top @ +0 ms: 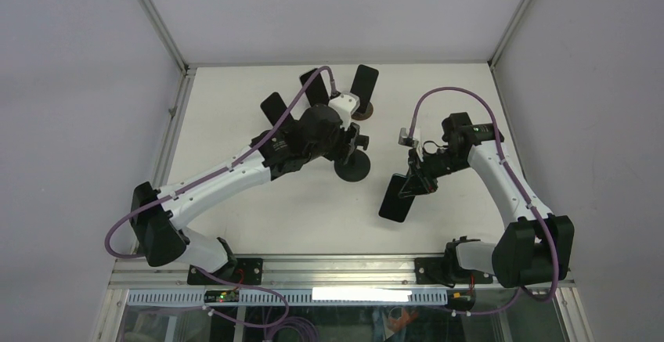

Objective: Place the phone on the phone stand
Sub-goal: Install the phone on the phone stand.

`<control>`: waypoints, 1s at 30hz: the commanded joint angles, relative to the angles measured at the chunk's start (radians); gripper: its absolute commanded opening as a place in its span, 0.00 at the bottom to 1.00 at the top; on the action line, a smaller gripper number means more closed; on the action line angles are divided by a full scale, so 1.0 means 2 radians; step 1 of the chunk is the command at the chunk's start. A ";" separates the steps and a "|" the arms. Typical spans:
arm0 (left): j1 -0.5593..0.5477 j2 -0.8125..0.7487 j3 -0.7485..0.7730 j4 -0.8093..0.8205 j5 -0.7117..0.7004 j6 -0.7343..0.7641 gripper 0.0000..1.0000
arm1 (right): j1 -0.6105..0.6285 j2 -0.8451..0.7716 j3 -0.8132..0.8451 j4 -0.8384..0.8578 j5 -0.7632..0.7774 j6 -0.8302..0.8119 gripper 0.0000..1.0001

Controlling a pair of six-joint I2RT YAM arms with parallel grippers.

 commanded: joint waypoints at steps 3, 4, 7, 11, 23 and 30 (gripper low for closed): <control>0.000 -0.025 0.006 0.028 -0.065 -0.043 0.49 | -0.004 -0.001 0.006 -0.004 -0.033 -0.007 0.00; -0.001 -0.022 0.008 0.027 -0.067 -0.045 0.45 | -0.004 -0.001 0.006 -0.004 -0.033 -0.007 0.00; -0.002 -0.013 0.013 0.022 -0.061 -0.050 0.41 | -0.006 -0.001 0.006 -0.004 -0.033 -0.006 0.00; -0.002 -0.005 0.016 0.021 -0.058 -0.052 0.40 | -0.006 0.000 0.006 -0.004 -0.034 -0.007 0.00; -0.002 0.020 0.023 0.014 -0.061 -0.044 0.35 | -0.006 0.001 0.006 -0.005 -0.034 -0.007 0.00; -0.001 0.026 0.029 0.011 -0.062 -0.037 0.15 | -0.006 0.001 0.006 -0.004 -0.034 -0.007 0.00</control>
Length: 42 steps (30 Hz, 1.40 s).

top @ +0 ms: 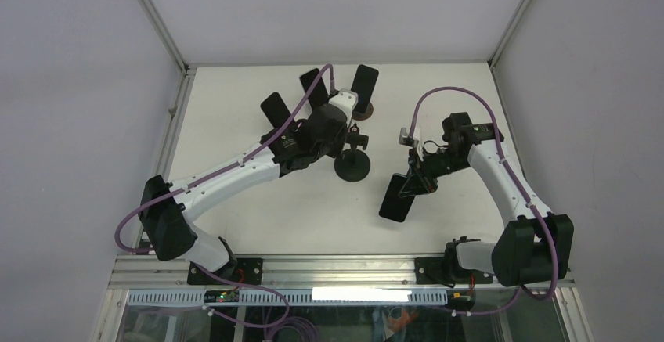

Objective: Place the phone on the phone stand
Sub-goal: Install the phone on the phone stand.

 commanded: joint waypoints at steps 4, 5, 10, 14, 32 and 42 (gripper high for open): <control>-0.001 0.001 0.026 0.005 0.001 0.014 0.00 | -0.003 -0.001 0.006 -0.004 -0.034 -0.007 0.00; -0.002 0.000 0.026 0.005 0.004 0.019 0.00 | -0.004 -0.002 0.005 -0.005 -0.035 -0.007 0.00; -0.002 -0.013 0.024 0.012 0.041 0.054 0.00 | 0.000 -0.003 0.020 -0.046 -0.060 -0.054 0.00; -0.001 -0.031 0.012 0.031 0.077 0.072 0.00 | 0.018 0.007 0.076 -0.104 -0.062 -0.120 0.00; -0.002 -0.065 -0.034 0.108 0.171 0.071 0.00 | 0.209 0.062 0.304 -0.068 0.008 -0.175 0.00; -0.002 -0.067 -0.048 0.127 0.203 0.067 0.00 | 0.248 0.107 0.351 -0.047 0.035 -0.201 0.00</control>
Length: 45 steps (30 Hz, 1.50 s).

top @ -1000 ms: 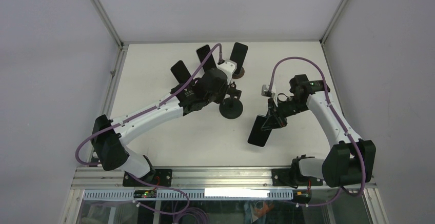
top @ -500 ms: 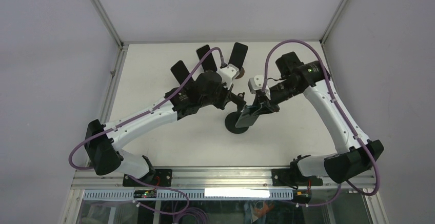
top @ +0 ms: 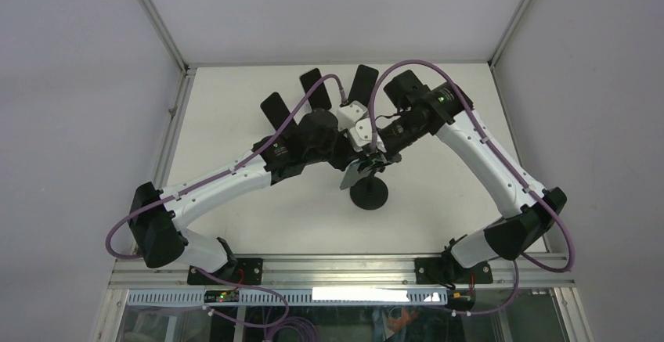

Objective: Place the phone on the phone stand
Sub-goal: Install the phone on the phone stand.

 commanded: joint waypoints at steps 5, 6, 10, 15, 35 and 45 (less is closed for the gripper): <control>-0.002 -0.032 -0.002 0.065 0.047 0.001 0.00 | 0.011 0.019 0.039 0.034 -0.007 -0.026 0.00; -0.002 -0.033 -0.003 0.067 0.051 0.002 0.00 | 0.010 0.020 0.038 0.037 -0.006 -0.025 0.00; -0.002 -0.038 -0.008 0.071 0.059 0.005 0.00 | 0.011 0.021 0.028 0.048 0.005 -0.020 0.00; -0.001 -0.046 -0.015 0.072 0.060 0.011 0.00 | 0.003 0.011 0.009 0.055 0.019 -0.013 0.00; -0.001 -0.060 -0.035 0.074 0.062 0.031 0.00 | -0.052 -0.034 -0.070 0.072 -0.033 0.037 0.00; -0.002 -0.064 -0.039 0.071 0.043 0.039 0.00 | -0.065 -0.047 -0.091 0.087 -0.021 0.102 0.00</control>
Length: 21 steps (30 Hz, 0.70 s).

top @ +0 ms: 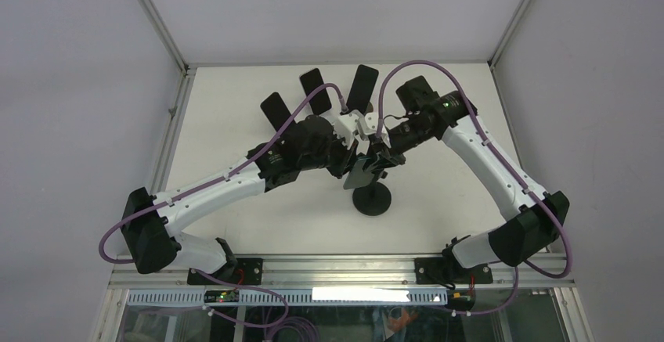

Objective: Place the phone on the phone stand
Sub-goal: Install the phone on the phone stand.

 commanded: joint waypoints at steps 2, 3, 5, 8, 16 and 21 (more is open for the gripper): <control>-0.001 -0.034 0.004 0.036 -0.004 0.014 0.00 | -0.012 -0.027 -0.003 0.010 0.018 0.051 0.00; -0.001 -0.034 0.005 0.036 -0.005 0.013 0.00 | -0.012 -0.026 -0.005 0.011 0.021 0.059 0.00; 0.000 -0.035 0.004 0.035 -0.008 0.013 0.00 | -0.012 -0.024 -0.006 0.013 0.025 0.070 0.00; 0.000 -0.037 0.002 0.034 -0.011 0.012 0.00 | -0.012 -0.021 -0.007 0.016 0.032 0.088 0.00; -0.001 -0.040 -0.002 0.035 -0.024 0.009 0.00 | -0.013 -0.018 -0.005 0.026 0.053 0.131 0.00; -0.001 -0.039 -0.002 0.035 -0.034 0.006 0.00 | -0.013 -0.016 -0.005 0.031 0.066 0.151 0.00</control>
